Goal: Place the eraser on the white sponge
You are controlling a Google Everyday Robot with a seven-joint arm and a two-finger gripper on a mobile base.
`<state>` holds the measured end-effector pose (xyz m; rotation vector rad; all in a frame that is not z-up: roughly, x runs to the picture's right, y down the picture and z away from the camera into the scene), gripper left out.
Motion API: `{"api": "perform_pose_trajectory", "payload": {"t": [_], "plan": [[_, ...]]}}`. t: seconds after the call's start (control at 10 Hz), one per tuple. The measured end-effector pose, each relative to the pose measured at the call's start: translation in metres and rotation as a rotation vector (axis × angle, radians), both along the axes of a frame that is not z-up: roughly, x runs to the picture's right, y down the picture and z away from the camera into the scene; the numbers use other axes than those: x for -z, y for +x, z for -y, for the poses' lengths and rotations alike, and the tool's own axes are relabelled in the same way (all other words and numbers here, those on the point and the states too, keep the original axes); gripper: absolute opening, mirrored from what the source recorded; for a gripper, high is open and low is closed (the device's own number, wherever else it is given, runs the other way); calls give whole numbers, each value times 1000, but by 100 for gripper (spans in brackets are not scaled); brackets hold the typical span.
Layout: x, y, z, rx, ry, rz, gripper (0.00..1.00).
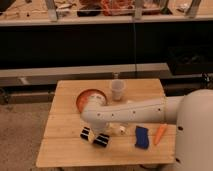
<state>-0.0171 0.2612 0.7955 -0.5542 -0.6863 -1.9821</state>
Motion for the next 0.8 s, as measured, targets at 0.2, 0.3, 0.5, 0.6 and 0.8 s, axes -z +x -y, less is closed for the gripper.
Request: {"api": "perform_pose_trajectory", "payload": {"t": [0.2,0.3,0.5,0.6,0.8], "plan": [[-3,1,-2,4,-1,1,80],[-4,1,-3,8,-2,3,80],[-6,-1,-4,15,-4,8,80],[-7,-1,-5,17,-5,10,80],[-9,-1,-5,23,-6,13,80]]}}
